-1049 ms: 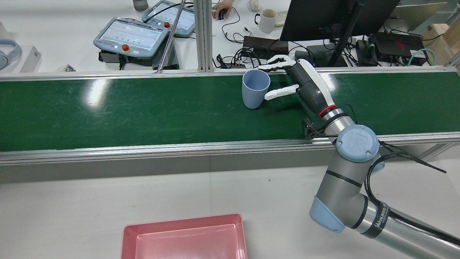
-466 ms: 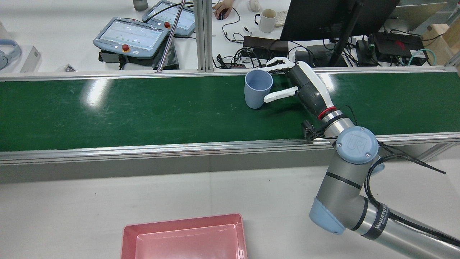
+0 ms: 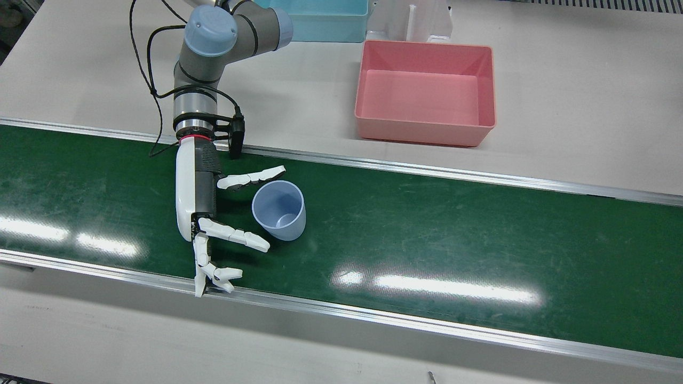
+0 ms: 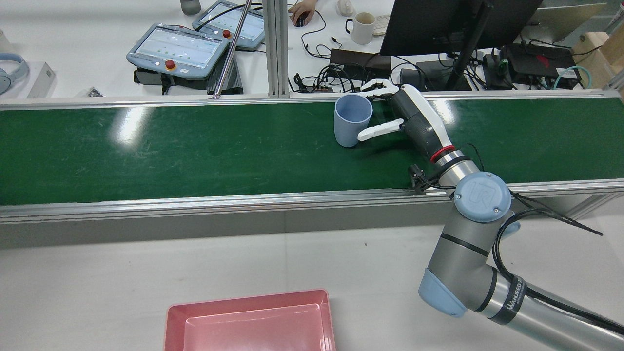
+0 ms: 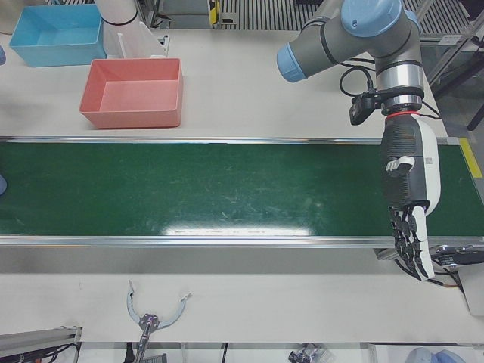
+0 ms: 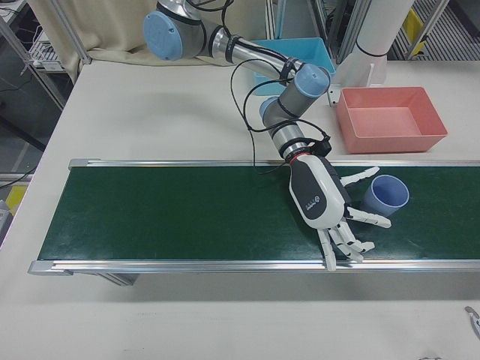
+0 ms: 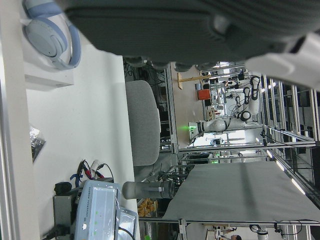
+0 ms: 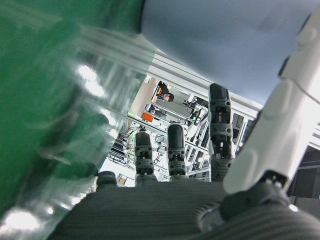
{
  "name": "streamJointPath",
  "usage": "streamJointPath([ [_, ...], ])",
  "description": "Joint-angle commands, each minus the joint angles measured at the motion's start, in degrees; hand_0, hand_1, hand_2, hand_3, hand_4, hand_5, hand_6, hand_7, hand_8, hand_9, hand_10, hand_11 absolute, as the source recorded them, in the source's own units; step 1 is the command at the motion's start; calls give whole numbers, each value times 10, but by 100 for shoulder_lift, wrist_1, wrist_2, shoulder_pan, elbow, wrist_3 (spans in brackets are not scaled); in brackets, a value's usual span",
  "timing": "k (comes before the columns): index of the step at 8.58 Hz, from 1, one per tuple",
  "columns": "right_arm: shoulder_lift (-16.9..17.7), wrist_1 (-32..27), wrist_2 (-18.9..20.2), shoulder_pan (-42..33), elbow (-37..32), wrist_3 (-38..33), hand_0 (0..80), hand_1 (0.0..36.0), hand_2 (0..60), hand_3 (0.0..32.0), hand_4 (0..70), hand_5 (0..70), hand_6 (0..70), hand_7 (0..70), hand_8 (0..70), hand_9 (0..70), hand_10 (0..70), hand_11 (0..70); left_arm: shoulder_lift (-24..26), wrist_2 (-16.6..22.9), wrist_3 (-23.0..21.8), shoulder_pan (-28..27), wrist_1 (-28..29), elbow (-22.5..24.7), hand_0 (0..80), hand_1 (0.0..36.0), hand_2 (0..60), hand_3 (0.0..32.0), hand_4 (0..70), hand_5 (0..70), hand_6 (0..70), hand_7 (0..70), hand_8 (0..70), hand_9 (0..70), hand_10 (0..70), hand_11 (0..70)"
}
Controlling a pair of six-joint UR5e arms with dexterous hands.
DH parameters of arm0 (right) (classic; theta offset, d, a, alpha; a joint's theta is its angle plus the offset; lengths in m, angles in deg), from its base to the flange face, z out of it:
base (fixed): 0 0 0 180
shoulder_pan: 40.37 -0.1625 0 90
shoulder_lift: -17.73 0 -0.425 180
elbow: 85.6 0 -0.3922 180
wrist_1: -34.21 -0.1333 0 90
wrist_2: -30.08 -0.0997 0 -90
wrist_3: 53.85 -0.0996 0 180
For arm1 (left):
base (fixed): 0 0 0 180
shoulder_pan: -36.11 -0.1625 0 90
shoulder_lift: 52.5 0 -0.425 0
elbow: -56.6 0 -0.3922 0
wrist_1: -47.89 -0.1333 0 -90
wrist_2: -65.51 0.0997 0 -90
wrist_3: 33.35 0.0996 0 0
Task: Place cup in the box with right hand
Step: 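Close the right hand fingers around the blue cup's side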
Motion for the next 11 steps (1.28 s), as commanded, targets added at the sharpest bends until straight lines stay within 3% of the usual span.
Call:
streamJointPath([
  [1, -30, -1, 12, 17, 4, 34, 475, 70, 0, 150, 403, 19, 66, 455, 120, 222, 14, 18, 0, 0, 0, 5, 0, -3, 0, 0, 0, 0, 0, 0, 0, 0, 0, 0, 0, 0],
  [11, 5, -1, 3, 34, 4, 69, 486, 92, 0, 162, 364, 28, 69, 459, 130, 234, 18, 28, 0, 0, 0, 5, 0, 6, 0, 0, 0, 0, 0, 0, 0, 0, 0, 0, 0, 0],
])
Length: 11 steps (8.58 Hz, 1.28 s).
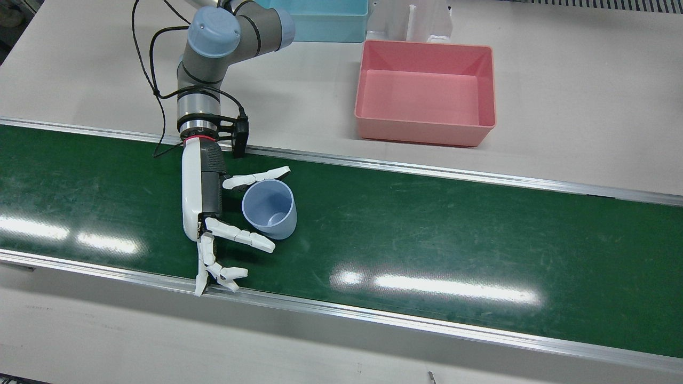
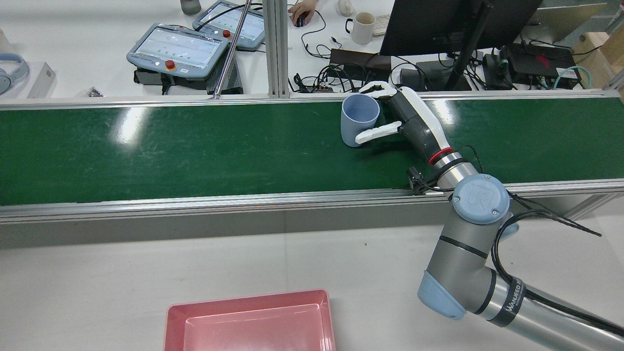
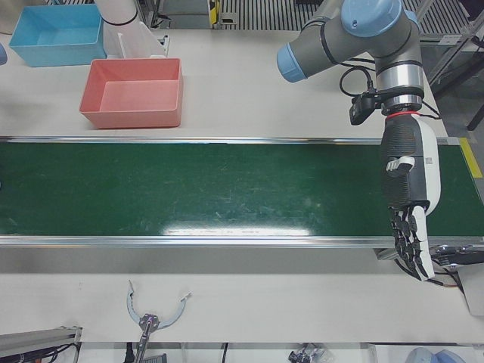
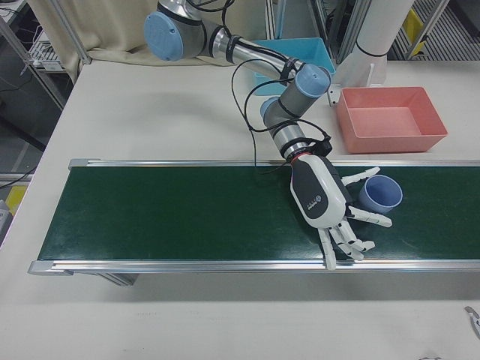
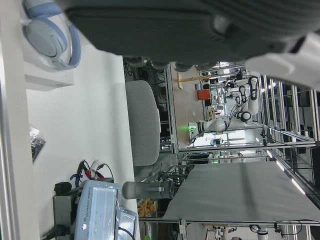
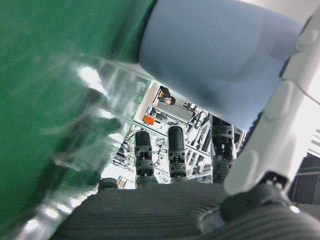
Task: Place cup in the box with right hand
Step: 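Close the right hand fingers around the blue cup's side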
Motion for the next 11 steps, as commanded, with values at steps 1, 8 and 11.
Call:
streamJointPath([
  [1, 13, 0, -24, -16, 15, -9, 486, 92, 0, 166, 359, 28, 68, 458, 130, 234, 19, 28, 0, 0, 0, 6, 0, -2, 0, 0, 0, 0, 0, 0, 0, 0, 0, 0, 0, 0],
  [8, 12, -27, -50, -25, 32, -17, 580, 191, 0, 92, 413, 67, 110, 573, 193, 326, 76, 120, 0, 0, 0, -3, 0, 6, 0, 0, 0, 0, 0, 0, 0, 0, 0, 0, 0, 0],
  [11, 82, -114, -355, -33, 67, -26, 800, 358, 174, 0, 639, 153, 246, 700, 397, 597, 294, 443, 0, 0, 0, -3, 0, -2, 0, 0, 0, 0, 0, 0, 0, 0, 0, 0, 0, 0],
])
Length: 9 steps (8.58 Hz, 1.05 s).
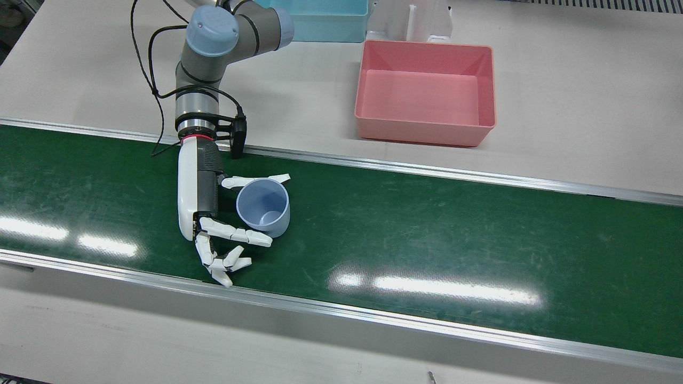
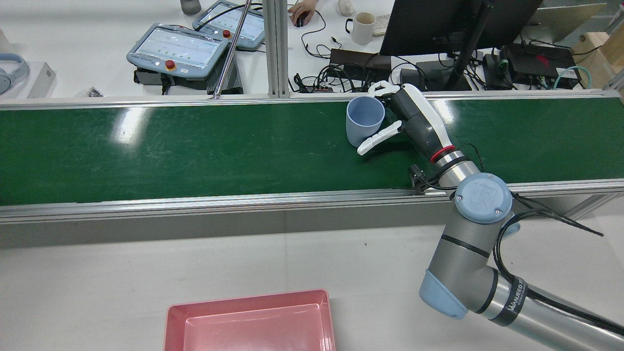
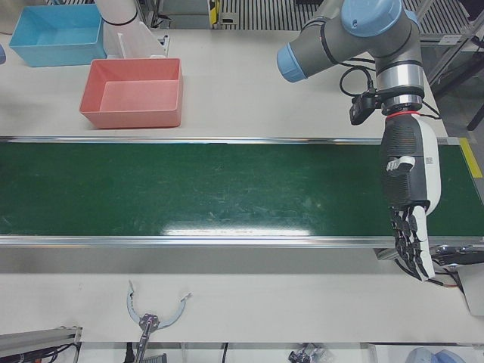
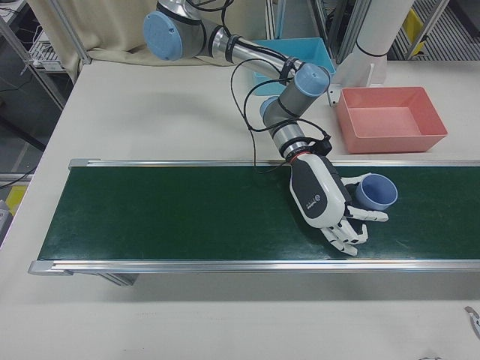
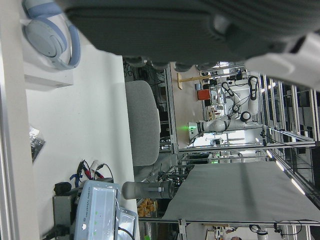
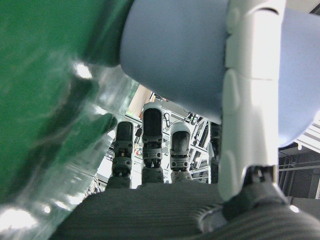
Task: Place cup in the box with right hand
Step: 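Close the right hand fingers around the blue cup's side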
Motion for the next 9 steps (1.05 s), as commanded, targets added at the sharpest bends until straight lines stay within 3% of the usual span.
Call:
streamJointPath([
  [1, 107, -73, -505, 11, 39, -22, 800, 360, 383, 0, 700, 192, 304, 700, 463, 685, 397, 583, 0, 0, 0, 2, 0, -2, 0, 0, 0, 0, 0, 0, 0, 0, 0, 0, 0, 0],
  [2, 107, -73, -507, 11, 39, -40, 800, 360, 422, 0, 700, 205, 323, 700, 487, 700, 439, 644, 0, 0, 0, 2, 0, -2, 0, 0, 0, 0, 0, 0, 0, 0, 0, 0, 0, 0],
  [3, 116, -168, -507, 3, 65, -66, 800, 360, 394, 0, 700, 205, 316, 700, 476, 700, 439, 645, 0, 0, 0, -7, 0, -2, 0, 0, 0, 0, 0, 0, 0, 0, 0, 0, 0, 0],
  [6, 186, -354, -472, 11, 582, -14, 800, 360, 554, 0, 700, 199, 321, 700, 468, 690, 419, 615, 0, 0, 0, 2, 0, -2, 0, 0, 0, 0, 0, 0, 0, 0, 0, 0, 0, 0],
  [9, 230, -328, -393, 370, 1206, 21, 800, 360, 600, 0, 700, 194, 340, 700, 470, 687, 417, 610, 0, 0, 0, 2, 0, 6, 0, 0, 0, 0, 0, 0, 0, 0, 0, 0, 0, 0],
])
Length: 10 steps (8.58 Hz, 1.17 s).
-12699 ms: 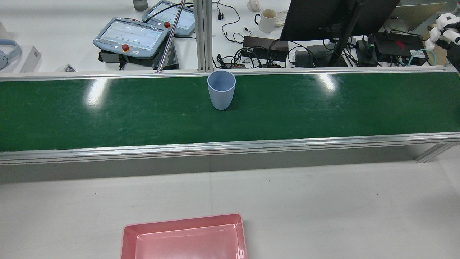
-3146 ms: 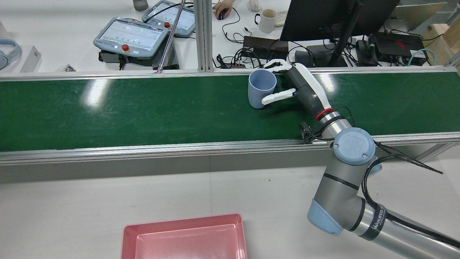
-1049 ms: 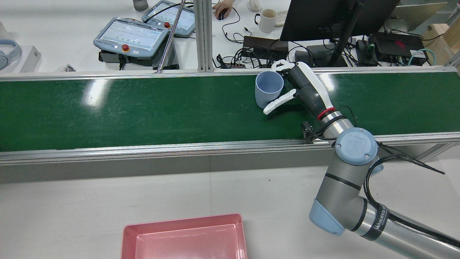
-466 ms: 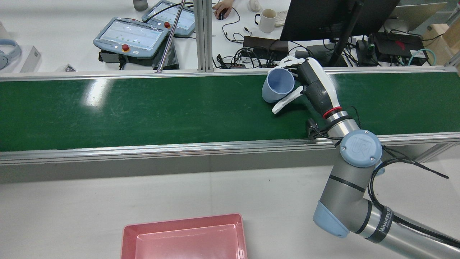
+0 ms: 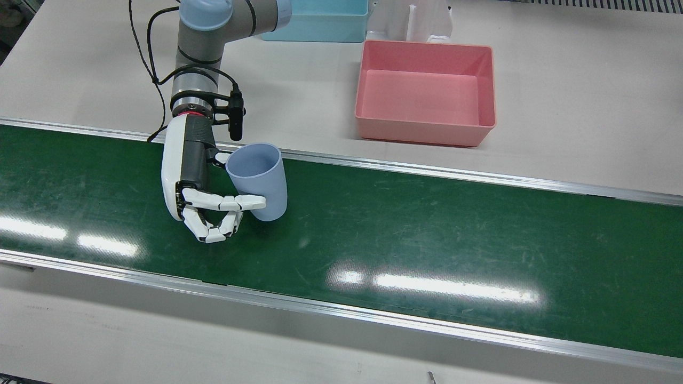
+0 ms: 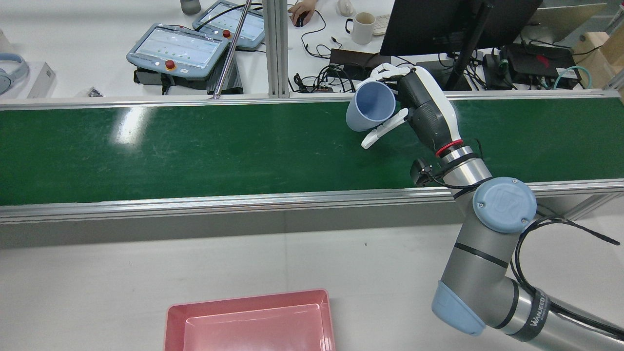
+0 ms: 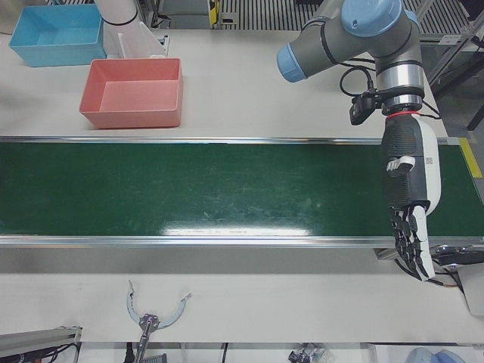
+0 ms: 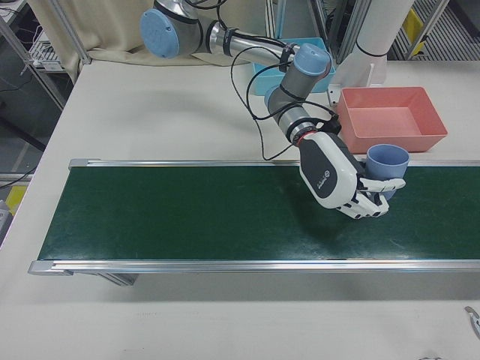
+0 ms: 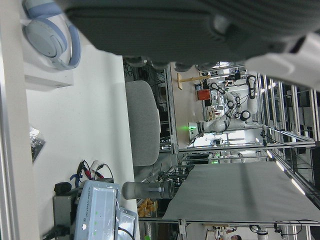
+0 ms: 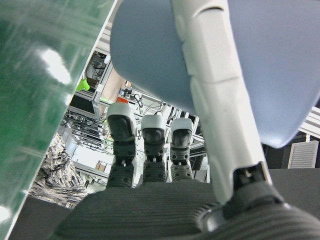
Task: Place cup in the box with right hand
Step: 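Lift the cup off the belt and carry it down to the pink tray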
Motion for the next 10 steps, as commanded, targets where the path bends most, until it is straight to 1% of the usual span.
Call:
streamJointPath([
  [1, 43, 27, 48, 499, 648, 111, 800, 360, 600, 0, 700, 194, 344, 700, 472, 688, 419, 612, 0, 0, 0, 2, 0, 7, 0, 0, 0, 0, 0, 0, 0, 0, 0, 0, 0, 0],
  [2, 70, 28, 83, 727, 850, 304, 800, 360, 600, 0, 700, 193, 347, 700, 472, 687, 423, 617, 0, 0, 0, 2, 0, 7, 0, 0, 0, 0, 0, 0, 0, 0, 0, 0, 0, 0],
  [3, 79, 28, 310, 955, 1096, 619, 800, 360, 600, 0, 700, 193, 350, 700, 474, 689, 427, 624, 0, 0, 0, 2, 0, 7, 0, 0, 0, 0, 0, 0, 0, 0, 0, 0, 0, 0],
  [4, 79, 28, 364, 1166, 1342, 935, 800, 360, 600, 0, 700, 193, 351, 700, 474, 689, 428, 625, 0, 0, 0, 2, 0, 7, 0, 0, 0, 0, 0, 0, 0, 0, 0, 0, 0, 0],
  [7, 87, 36, 374, 1948, 1502, 1262, 800, 360, 600, 0, 700, 193, 342, 700, 467, 682, 416, 608, 0, 0, 0, 2, 0, 7, 0, 0, 0, 0, 0, 0, 0, 0, 0, 0, 0, 0],
  [8, 157, 28, 382, 2221, 1607, 1498, 800, 360, 600, 0, 700, 194, 341, 700, 467, 682, 418, 612, 0, 0, 0, 2, 0, 7, 0, 0, 0, 0, 0, 0, 0, 0, 0, 0, 0, 0],
  [9, 175, 28, 382, 2328, 1634, 1588, 800, 360, 600, 0, 700, 196, 342, 700, 469, 684, 428, 627, 0, 0, 0, 2, 0, -2, 0, 0, 0, 0, 0, 0, 0, 0, 0, 0, 0, 0],
  [10, 262, 28, 391, 2346, 1661, 1606, 800, 360, 600, 0, 700, 197, 342, 700, 468, 683, 429, 628, 0, 0, 0, 2, 0, 7, 0, 0, 0, 0, 0, 0, 0, 0, 0, 0, 0, 0],
])
